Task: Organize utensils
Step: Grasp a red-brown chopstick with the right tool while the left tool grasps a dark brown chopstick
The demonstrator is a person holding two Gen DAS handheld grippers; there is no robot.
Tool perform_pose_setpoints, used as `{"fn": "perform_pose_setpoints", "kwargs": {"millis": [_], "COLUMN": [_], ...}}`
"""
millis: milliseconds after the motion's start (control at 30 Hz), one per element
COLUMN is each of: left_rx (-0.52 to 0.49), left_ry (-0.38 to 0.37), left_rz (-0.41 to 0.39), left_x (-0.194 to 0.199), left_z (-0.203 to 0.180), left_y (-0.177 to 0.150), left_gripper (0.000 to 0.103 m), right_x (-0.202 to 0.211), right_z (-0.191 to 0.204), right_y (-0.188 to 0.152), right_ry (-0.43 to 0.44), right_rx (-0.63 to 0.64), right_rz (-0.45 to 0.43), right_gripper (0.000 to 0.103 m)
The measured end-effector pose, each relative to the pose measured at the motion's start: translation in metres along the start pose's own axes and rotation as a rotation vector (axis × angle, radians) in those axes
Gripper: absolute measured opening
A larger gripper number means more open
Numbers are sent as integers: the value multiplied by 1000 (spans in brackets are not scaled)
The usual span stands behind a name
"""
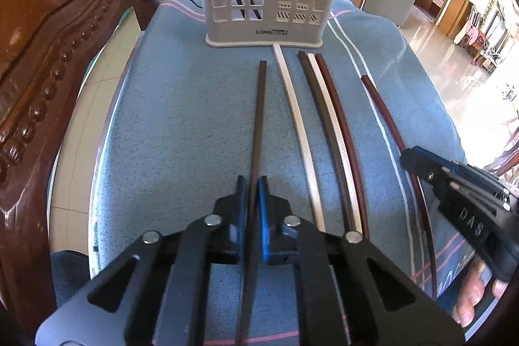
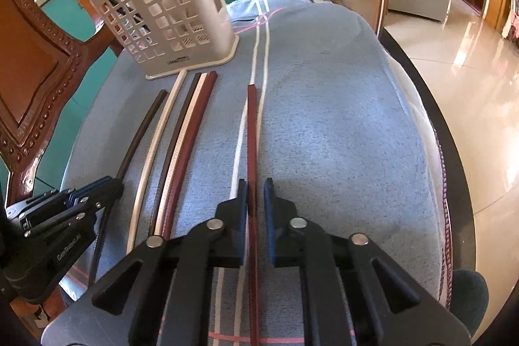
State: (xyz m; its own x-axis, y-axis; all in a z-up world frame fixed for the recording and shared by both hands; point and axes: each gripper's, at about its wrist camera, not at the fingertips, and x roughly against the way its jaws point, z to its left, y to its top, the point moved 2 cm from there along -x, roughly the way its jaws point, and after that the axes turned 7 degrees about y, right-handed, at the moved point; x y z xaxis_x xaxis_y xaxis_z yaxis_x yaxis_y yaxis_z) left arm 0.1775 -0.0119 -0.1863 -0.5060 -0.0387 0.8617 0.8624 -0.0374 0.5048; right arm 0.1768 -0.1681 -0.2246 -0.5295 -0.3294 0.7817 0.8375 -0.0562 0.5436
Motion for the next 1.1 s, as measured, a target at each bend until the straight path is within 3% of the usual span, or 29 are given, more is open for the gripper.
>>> {"fn": "perform_pose_setpoints", "kwargs": {"millis": [267,467,600,867,1000,1100], "left_rx": [-21,-36,-17,51,68,65], "left_ry": [-17,-46,-69,-77,-87,-67], "left_rz": [12,38,44,30,28,33], "left_x": [5,14,17,15,9,-3], "left_z": [5,4,10,23,18,11], "left_y": [-10,-24,-25,-6,10,25], "left_gripper": [6,6,6,7,14,16], "right_x": [12,23,29,24,14,1], "right_z": [-20,-21,-18,-8,-3,0], "right_y": [0,1,3,8,13,22], "right_ry": [33,41,8,-49,-59,-126], "right_rx": [-103,-88,-61,14,48,83], "right_rz": [29,52,29,23,41,52], "right_gripper": [6,7,20,25,28,29]}}
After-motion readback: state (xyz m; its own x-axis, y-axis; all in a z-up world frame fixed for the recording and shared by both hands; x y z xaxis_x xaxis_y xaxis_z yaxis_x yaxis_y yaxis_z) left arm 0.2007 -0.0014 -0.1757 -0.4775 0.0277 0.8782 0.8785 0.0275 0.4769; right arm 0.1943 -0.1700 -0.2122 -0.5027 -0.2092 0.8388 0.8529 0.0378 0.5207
